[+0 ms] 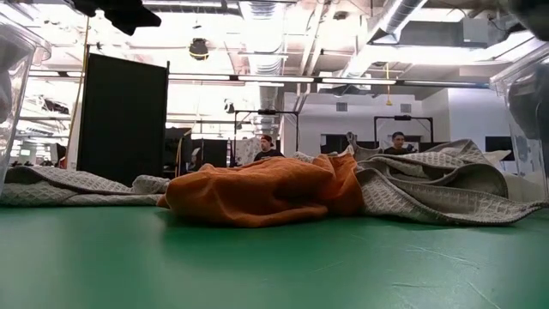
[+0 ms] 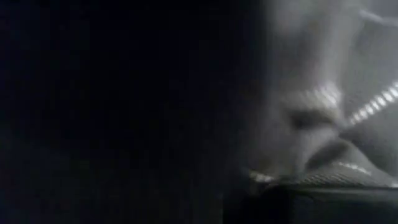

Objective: Sort towels by color in basket
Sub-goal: Put the gray squared towel into the right transparent bin

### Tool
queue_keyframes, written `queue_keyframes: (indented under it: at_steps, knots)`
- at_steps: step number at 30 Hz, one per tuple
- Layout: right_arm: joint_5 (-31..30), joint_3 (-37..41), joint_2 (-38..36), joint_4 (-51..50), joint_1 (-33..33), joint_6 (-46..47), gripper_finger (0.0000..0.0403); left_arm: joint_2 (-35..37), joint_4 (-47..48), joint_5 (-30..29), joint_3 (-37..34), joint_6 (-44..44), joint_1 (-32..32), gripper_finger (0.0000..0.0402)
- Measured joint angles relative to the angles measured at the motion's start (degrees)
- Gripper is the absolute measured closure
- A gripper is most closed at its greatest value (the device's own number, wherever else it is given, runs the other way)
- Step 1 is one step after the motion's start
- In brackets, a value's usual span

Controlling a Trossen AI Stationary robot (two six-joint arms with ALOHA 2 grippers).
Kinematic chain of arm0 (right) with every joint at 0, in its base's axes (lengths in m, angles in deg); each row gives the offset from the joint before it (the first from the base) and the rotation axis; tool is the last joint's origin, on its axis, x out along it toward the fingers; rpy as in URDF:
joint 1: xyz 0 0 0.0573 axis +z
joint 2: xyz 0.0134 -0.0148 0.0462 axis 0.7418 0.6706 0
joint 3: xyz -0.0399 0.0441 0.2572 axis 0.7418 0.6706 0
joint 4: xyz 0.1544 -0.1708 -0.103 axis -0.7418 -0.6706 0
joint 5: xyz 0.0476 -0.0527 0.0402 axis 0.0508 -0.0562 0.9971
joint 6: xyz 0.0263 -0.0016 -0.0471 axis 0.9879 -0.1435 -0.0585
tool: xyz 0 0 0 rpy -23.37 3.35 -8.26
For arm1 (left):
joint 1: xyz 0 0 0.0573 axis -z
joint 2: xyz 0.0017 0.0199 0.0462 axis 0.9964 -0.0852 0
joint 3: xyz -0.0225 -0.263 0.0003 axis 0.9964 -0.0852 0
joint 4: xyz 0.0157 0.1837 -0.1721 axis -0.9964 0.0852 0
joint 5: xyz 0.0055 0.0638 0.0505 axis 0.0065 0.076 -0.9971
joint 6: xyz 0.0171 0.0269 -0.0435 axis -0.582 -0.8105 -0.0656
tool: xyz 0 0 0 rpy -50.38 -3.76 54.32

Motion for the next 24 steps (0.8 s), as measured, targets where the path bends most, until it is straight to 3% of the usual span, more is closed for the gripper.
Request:
queue_keyframes:
  at_steps: [4, 11, 16, 24]
  knots:
    - [-0.76, 5.46, -1.20, 5.83, 2.08, 2.51, 0.0386, 0.00, 0.39, 0.00, 0.00, 0.00, 0.01, 0.0194]
    - [-6.86, 12.60, -8.85, 14.30, 6.22, 30.91, 0.0386, 0.00, 0.01, 0.00, 0.00, -0.17, 0.02, 0.0194]
    - [-6.61, 16.12, -10.65, 15.92, 7.32, 43.35, 0.0386, 0.00, -0.13, 0.00, 0.00, -0.11, 0.02, 0.0194]
    - [-4.16, 20.49, -11.01, 21.29, 6.18, 42.39, 0.0385, 0.00, 0.15, 0.00, 0.00, -0.09, 0.00, 0.0194]
